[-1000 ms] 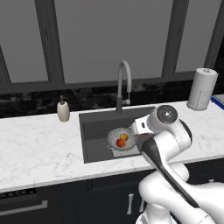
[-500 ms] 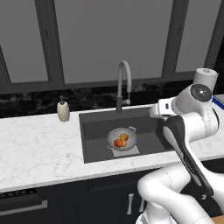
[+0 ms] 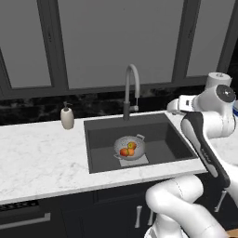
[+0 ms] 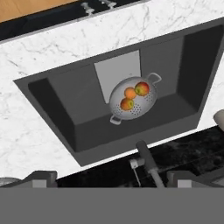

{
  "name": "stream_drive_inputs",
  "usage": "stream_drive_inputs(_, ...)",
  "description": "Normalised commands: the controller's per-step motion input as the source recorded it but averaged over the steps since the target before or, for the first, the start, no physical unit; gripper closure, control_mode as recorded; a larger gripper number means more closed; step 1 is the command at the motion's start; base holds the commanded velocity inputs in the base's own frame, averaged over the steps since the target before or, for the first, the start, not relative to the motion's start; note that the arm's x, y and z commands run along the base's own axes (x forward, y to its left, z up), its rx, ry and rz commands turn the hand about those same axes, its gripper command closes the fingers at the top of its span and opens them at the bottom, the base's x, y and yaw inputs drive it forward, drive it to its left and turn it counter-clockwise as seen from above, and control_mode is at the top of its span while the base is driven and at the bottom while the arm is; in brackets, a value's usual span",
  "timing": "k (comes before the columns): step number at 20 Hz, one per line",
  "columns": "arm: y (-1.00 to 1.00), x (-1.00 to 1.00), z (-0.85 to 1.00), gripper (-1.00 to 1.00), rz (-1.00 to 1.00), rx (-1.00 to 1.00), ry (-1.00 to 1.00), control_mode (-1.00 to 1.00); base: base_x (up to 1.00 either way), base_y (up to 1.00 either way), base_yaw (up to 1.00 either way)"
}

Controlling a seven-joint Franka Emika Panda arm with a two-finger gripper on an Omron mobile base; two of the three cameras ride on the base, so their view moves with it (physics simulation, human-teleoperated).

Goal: Put the colander in the sink, put the tangerine, apple, apple in the colander, and turn on the sink faucet and pour water over the colander.

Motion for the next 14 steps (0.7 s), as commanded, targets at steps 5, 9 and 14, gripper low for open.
stream_drive_inputs(5, -0.21, 0.58, 0.0, -1.0, 0.18, 0.14, 0.08, -1.0, 0.0, 0.0, 0.0)
stream_drive_inputs(9, -0.07, 0.37, 0.0, -1.0, -0.12, 0.22, 0.07, -1.0, 0.0, 0.0, 0.0)
stream_drive_inputs(14, -0.07, 0.27, 0.0, -1.0, -0.22, 0.4, 0.0, -1.0, 0.0, 0.0, 0.0)
